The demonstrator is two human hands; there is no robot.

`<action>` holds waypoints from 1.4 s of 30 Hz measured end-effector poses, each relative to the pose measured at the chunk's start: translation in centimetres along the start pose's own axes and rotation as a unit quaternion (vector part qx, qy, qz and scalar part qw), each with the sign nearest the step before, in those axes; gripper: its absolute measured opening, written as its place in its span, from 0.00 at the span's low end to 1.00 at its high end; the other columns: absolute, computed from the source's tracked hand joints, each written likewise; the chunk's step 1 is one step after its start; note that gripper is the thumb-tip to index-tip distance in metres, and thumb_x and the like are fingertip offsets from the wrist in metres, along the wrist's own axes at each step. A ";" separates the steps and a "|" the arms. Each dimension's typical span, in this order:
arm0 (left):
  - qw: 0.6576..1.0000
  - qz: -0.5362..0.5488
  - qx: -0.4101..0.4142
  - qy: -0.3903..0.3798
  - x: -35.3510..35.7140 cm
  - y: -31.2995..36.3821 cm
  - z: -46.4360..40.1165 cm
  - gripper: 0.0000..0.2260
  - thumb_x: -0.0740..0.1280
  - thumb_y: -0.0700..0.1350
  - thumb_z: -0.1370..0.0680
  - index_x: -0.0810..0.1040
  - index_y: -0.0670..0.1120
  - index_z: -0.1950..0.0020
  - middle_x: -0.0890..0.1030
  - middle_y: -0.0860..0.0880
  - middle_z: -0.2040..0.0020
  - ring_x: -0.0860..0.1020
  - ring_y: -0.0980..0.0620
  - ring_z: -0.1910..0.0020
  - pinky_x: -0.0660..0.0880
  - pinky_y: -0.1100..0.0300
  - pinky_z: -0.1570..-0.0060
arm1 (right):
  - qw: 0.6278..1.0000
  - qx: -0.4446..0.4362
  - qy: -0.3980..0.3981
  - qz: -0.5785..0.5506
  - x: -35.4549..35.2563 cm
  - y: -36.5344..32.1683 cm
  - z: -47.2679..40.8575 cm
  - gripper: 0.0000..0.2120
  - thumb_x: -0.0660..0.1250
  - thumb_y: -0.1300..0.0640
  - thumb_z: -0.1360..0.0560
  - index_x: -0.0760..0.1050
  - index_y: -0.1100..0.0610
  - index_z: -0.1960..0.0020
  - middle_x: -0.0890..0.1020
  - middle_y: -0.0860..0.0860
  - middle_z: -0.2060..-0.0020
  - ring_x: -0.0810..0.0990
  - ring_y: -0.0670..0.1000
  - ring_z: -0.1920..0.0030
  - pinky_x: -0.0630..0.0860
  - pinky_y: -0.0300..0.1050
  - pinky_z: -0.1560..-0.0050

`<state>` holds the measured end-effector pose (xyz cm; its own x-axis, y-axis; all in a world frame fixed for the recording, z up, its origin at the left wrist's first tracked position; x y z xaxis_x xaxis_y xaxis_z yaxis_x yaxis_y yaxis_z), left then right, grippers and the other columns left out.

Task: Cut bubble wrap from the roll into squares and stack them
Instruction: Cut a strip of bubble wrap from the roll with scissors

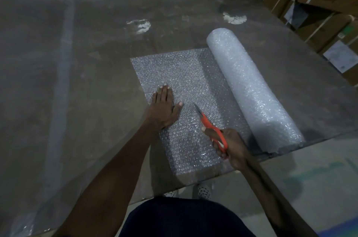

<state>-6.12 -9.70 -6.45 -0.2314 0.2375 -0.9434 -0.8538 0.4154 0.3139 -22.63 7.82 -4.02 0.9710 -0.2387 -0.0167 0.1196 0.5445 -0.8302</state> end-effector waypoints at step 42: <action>0.999 -0.017 -0.027 0.021 -0.1 -0.6 0.2 0.37 0.46 0.64 0.17 0.44 0.39 0.19 0.43 0.39 0.19 0.43 0.42 0.19 0.42 0.46 0.22 | 1.000 0.001 -0.026 0.002 0.7 -1.8 -1.1 0.15 0.78 0.52 0.28 0.77 0.61 0.62 0.73 0.52 0.78 0.67 0.46 0.81 0.62 0.36 0.79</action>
<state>-5.49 -9.78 -6.51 -0.2204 0.1875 -0.9572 -0.8853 0.3737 0.2770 -22.43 5.77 -3.12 0.9808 -0.1948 0.0080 0.1153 0.5464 -0.8295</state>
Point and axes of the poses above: each hand's wrist, its own z-axis away from the middle knuckle, its own x-axis out of the palm, y = z × x, the point moved 9 cm from there along -z, towards the middle knuckle
